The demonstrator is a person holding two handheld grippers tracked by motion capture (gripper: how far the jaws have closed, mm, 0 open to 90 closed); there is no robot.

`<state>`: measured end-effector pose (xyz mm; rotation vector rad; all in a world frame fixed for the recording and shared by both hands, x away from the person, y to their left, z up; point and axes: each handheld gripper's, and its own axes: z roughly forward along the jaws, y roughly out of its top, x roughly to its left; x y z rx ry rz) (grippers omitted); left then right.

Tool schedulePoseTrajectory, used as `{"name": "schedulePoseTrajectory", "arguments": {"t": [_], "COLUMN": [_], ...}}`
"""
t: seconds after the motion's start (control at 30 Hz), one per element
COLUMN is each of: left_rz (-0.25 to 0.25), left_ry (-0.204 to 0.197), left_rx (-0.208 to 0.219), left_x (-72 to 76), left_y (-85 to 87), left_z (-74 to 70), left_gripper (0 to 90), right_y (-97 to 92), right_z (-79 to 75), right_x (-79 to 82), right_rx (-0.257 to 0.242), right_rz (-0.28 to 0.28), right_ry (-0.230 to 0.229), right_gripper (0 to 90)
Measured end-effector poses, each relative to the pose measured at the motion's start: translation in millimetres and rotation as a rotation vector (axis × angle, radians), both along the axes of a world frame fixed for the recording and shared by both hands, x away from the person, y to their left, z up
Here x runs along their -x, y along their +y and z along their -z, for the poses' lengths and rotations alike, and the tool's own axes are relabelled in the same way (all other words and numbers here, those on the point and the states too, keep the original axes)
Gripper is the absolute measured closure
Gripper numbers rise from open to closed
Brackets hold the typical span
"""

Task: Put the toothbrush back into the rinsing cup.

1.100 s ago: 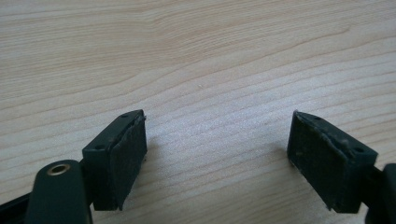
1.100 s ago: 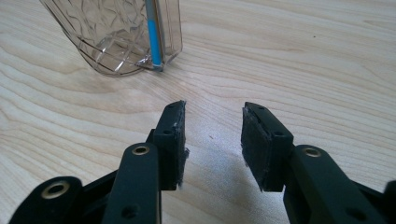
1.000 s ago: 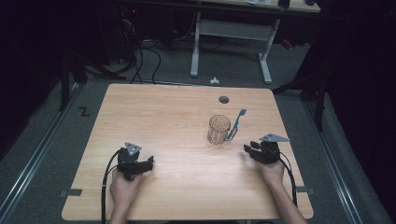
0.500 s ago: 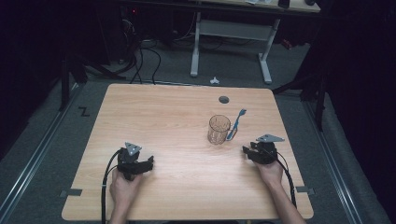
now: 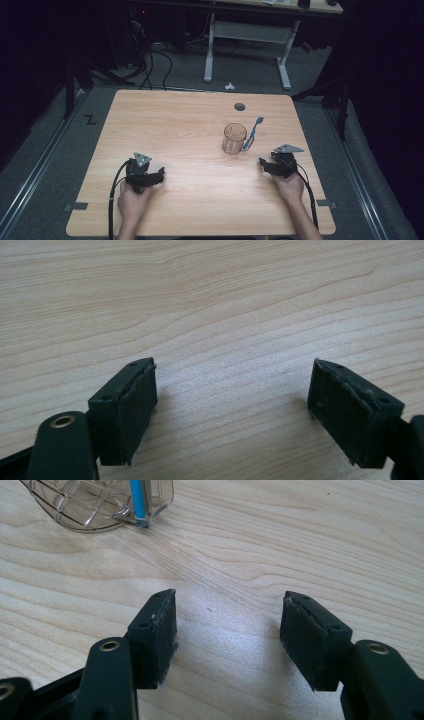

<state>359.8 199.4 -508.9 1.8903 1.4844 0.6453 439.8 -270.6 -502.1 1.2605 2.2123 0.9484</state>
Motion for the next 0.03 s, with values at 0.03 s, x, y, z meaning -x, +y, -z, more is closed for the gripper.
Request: {"name": "schedulePoseTrajectory", "arguments": {"t": [0.03], "left_rz": [0.0], "left_ry": [0.0], "left_rx": [0.0], "left_x": [0.0], "left_y": [0.0], "left_z": [0.0], "left_gripper": [20.3], "right_y": [0.2], "right_z": [0.0], "right_x": [0.2], "right_rx": [-0.001], "right_rz": [0.002], "right_ry": [0.002], "right_gripper": [40.0]}}
